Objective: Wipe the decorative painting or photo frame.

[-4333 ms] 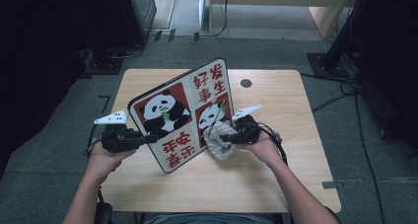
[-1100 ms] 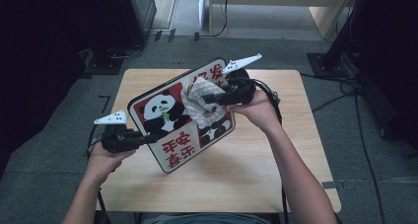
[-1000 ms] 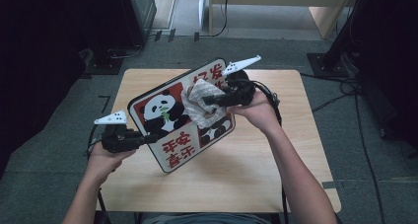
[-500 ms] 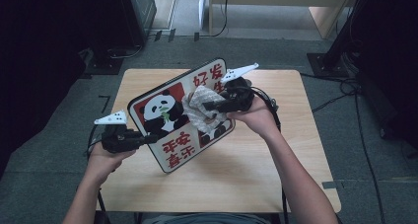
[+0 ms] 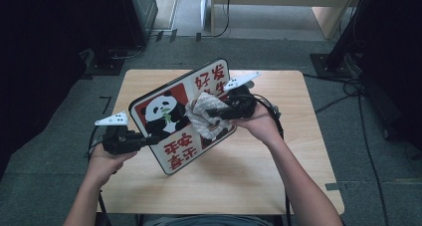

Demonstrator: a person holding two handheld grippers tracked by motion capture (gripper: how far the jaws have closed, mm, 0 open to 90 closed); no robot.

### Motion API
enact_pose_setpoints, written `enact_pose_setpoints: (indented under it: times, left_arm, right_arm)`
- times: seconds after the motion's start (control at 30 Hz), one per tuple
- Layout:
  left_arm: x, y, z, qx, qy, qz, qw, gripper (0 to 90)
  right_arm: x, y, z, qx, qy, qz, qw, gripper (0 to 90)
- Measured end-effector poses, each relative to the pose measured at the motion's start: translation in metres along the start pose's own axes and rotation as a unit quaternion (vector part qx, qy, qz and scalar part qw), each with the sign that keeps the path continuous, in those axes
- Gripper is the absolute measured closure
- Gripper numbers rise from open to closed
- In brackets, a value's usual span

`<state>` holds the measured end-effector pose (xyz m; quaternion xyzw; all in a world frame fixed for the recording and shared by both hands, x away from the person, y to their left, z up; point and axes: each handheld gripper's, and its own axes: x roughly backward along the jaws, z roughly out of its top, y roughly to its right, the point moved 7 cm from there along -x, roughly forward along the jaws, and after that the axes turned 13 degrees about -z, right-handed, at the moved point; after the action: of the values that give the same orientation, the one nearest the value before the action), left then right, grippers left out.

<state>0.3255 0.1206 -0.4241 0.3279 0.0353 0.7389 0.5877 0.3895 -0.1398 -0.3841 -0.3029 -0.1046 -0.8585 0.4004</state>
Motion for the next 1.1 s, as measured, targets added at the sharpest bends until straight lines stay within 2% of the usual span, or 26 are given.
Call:
enact_pose_setpoints:
  times: [0.57, 1.1]
  left_arm:
    - [0.000, 0.001, 0.000, -0.008, 0.001, 0.005, 1.0000, 79.0]
    - [0.000, 0.001, -0.001, -0.009, 0.007, 0.006, 0.9999, 78.9]
  right_arm:
    - [-0.008, -0.001, -0.018, 0.000, -0.003, -0.004, 1.0000, 65.1]
    - [-0.020, -0.002, -0.046, -0.003, -0.026, -0.002, 0.9997, 65.1]
